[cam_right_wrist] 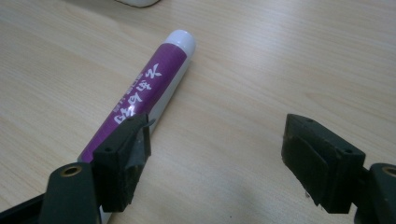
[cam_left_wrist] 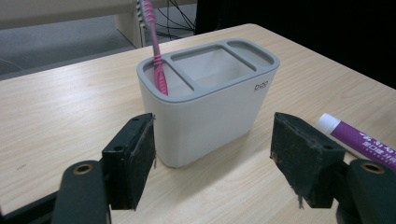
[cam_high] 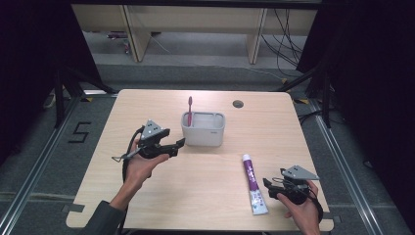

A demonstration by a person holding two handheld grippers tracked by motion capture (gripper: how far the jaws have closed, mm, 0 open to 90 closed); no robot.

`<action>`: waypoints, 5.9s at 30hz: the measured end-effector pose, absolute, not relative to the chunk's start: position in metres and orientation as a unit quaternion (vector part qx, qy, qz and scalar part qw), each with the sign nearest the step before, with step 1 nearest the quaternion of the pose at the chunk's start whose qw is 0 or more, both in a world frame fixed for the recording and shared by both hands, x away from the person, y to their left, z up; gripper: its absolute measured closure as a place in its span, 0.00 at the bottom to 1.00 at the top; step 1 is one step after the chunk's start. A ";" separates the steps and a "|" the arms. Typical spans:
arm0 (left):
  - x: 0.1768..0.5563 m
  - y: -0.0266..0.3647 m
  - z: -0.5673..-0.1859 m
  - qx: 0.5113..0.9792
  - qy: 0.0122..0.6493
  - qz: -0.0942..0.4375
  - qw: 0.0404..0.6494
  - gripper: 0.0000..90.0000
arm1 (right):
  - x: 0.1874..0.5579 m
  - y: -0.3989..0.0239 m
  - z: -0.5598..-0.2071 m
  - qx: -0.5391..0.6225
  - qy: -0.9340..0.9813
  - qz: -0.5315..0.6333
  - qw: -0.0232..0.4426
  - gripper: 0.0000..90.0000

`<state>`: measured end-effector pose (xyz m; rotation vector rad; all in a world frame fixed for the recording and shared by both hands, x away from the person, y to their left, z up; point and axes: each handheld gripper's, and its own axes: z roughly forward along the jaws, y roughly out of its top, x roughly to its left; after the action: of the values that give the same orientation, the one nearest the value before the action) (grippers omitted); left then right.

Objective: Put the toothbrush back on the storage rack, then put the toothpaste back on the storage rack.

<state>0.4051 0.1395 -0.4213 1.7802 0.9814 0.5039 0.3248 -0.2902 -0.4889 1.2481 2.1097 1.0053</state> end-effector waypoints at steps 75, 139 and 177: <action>0.316 0.176 -0.489 0.785 0.389 0.172 0.451 0.24 | 0.326 -0.291 -0.490 0.458 0.773 0.371 0.233 0.28; 0.279 0.179 -0.506 0.809 0.366 0.167 0.429 0.25 | 0.305 -0.233 -0.493 0.341 0.856 0.359 0.149 0.98; 0.276 0.178 -0.504 0.821 0.348 0.165 0.421 0.25 | 0.314 -0.275 -0.495 0.396 0.850 0.296 0.180 1.00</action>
<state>0.2765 0.1780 -0.5038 2.0574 0.8720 0.4140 0.3144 -0.2755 -0.4947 1.1177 2.4027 0.8363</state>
